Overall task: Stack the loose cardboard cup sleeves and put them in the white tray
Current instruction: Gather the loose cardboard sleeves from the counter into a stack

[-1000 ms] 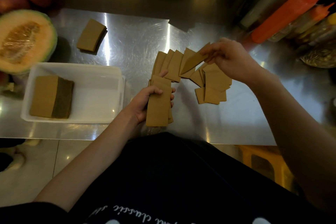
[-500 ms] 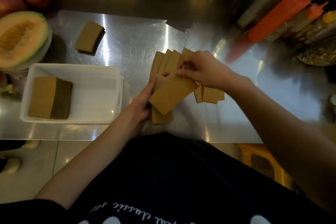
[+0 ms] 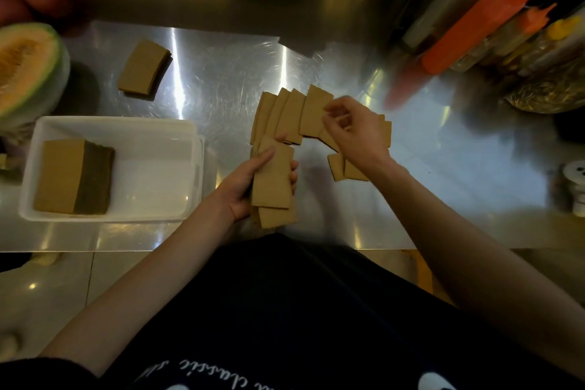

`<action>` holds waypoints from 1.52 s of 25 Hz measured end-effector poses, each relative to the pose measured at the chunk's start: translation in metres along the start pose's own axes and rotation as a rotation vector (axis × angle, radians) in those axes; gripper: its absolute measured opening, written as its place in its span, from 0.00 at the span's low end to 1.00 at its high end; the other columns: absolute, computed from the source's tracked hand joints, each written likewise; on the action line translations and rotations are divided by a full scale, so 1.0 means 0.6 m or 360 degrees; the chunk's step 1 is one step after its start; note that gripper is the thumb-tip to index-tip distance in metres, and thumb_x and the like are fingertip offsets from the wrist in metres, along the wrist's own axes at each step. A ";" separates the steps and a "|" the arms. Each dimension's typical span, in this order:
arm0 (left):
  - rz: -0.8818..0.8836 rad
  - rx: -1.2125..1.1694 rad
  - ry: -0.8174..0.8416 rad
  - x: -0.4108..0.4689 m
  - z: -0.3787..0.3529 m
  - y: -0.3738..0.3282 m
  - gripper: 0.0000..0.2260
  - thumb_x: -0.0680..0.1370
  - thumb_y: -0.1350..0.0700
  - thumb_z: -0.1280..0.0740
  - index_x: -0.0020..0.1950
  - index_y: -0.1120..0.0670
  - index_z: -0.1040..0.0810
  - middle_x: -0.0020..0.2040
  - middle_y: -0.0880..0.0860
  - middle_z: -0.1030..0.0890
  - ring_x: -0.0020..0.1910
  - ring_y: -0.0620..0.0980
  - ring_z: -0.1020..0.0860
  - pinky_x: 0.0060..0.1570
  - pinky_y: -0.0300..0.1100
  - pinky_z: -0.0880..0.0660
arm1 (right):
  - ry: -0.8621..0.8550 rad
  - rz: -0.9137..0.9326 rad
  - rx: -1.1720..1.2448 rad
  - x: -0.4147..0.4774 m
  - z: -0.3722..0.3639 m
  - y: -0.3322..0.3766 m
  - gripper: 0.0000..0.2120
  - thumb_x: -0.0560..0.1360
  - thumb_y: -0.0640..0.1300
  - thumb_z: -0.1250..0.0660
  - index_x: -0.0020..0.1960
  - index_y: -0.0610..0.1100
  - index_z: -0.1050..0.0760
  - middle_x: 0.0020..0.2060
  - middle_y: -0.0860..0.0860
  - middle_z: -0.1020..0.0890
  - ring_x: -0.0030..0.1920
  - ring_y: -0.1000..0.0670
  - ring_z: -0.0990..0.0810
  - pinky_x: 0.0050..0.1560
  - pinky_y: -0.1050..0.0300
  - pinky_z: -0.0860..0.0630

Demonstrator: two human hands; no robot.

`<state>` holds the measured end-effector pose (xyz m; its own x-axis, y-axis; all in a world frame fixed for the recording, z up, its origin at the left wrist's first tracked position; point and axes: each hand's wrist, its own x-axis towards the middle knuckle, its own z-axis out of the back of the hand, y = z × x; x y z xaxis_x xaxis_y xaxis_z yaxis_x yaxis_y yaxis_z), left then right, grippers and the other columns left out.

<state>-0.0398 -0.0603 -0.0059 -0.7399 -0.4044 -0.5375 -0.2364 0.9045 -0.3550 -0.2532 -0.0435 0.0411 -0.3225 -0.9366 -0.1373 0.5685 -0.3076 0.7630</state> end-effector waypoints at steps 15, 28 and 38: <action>0.0150 -0.0264 -0.0376 0.011 0.007 0.021 0.16 0.77 0.42 0.33 0.57 0.52 0.24 0.51 0.62 0.20 0.44 0.55 0.20 0.41 0.48 0.20 | 0.0535 -0.0196 -0.1123 0.040 0.056 -0.159 0.36 0.71 0.57 0.29 0.73 0.47 0.39 0.67 0.39 0.37 0.66 0.37 0.34 0.55 0.42 0.26; -0.0091 -0.0377 -0.0566 0.021 -0.024 0.048 0.14 0.79 0.42 0.37 0.51 0.53 0.24 0.45 0.58 0.18 0.37 0.52 0.18 0.36 0.44 0.19 | 0.0671 -0.0296 -0.0157 0.054 0.131 -0.206 0.19 0.76 0.41 0.31 0.63 0.54 0.29 0.60 0.48 0.28 0.48 0.48 0.22 0.36 0.61 0.23; -0.0147 -0.0280 -0.0558 0.041 -0.064 0.102 0.14 0.79 0.42 0.37 0.56 0.51 0.25 0.47 0.58 0.18 0.40 0.52 0.18 0.39 0.45 0.20 | 0.0824 -0.0211 0.0117 0.021 0.207 -0.188 0.15 0.73 0.38 0.27 0.59 0.43 0.23 0.46 0.50 0.15 0.46 0.57 0.16 0.48 0.66 0.22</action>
<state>-0.0965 -0.0094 -0.0113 -0.4581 -0.4796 -0.7484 -0.4186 0.8591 -0.2944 -0.4153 0.0006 0.0317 0.0377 -0.8566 -0.5146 0.4878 -0.4336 0.7576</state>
